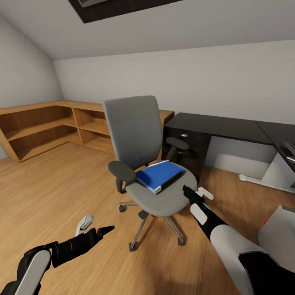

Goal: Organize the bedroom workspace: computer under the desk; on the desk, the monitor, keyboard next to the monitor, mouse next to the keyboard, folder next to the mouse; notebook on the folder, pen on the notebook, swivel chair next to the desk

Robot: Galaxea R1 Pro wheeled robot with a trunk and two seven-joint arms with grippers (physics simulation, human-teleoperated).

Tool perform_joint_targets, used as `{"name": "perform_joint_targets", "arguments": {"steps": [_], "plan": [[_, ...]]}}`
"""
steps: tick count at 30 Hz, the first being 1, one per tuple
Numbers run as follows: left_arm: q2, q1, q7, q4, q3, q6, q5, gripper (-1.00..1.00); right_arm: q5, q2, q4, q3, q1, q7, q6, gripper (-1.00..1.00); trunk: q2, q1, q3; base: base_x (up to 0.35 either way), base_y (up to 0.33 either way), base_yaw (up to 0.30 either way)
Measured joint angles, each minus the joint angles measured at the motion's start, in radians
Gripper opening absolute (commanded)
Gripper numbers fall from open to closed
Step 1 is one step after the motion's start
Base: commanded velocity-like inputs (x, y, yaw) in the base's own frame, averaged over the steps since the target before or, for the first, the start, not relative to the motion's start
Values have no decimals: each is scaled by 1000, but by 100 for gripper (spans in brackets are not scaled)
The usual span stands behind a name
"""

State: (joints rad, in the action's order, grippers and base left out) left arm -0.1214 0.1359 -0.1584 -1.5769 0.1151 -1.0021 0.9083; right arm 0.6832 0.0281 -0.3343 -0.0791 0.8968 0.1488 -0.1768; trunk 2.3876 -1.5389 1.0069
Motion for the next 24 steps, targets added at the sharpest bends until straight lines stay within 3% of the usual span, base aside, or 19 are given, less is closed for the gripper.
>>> {"name": "perform_joint_targets", "arguments": {"steps": [17, 24], "plan": [[0, 0, 0, 0, 0, 0, -2, 100, 2, -2, 1, 2, 0, 0, 0, 100, 0, 0, 2, 0, 0, 0], [0, 0, 0, 0, 0, 0, -2, 100, 30, -5, 3, 3, 0, 0, 0, 100, 0, 0, 2, 0, 0, 0]]}}
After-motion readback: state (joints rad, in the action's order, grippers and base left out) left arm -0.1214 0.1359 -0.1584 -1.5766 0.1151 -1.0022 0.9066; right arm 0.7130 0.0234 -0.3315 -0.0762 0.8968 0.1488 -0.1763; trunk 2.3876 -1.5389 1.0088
